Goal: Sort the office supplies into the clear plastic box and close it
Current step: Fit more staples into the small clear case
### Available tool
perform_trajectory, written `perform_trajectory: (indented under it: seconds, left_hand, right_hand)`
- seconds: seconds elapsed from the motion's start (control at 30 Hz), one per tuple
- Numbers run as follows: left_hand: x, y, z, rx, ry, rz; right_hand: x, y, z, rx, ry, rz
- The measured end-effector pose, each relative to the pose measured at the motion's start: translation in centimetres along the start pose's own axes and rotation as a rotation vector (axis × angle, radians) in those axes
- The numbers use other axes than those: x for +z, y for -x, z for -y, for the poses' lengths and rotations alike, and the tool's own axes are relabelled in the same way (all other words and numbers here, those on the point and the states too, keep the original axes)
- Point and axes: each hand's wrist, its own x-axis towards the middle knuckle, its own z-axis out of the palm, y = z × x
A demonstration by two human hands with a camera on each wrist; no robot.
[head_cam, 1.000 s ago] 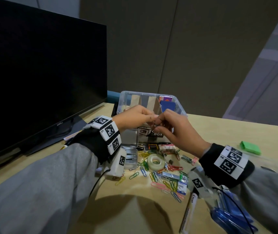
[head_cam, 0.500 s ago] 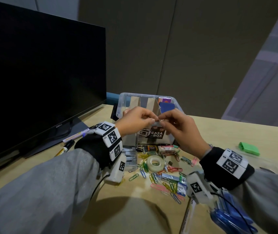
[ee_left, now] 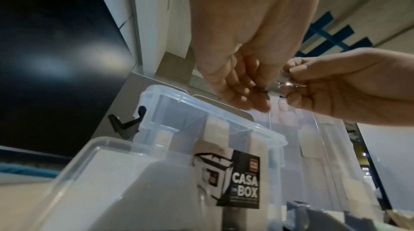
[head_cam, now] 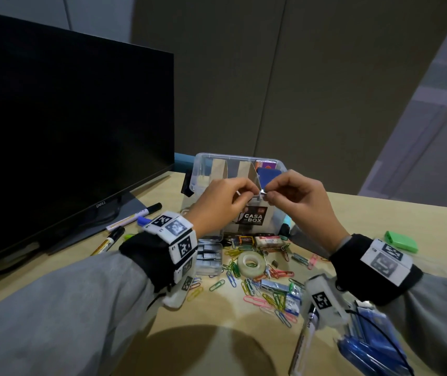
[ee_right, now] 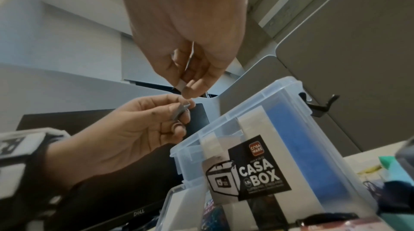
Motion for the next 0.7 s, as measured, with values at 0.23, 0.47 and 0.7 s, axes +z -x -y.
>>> perform_trajectory:
  seconds: [0.23,0.47,0.7]
  left_hand:
    - [0.6,0.3,-0.3,-0.221,0.403,-0.035]
    - [1.0,0.9,-0.3,-0.360,0.685,-0.023]
    - [1.2,1.1,-0.5,-0.466,0.905,0.019]
  right_hand:
    - [0.6,0.6,-0.3,-0.185,0.339,0.009]
    - [0.5,0.8,-1.2,-0.267,0.511,0.041]
    - [0.7,1.1,-1.3,-0.213,0.477,0.068]
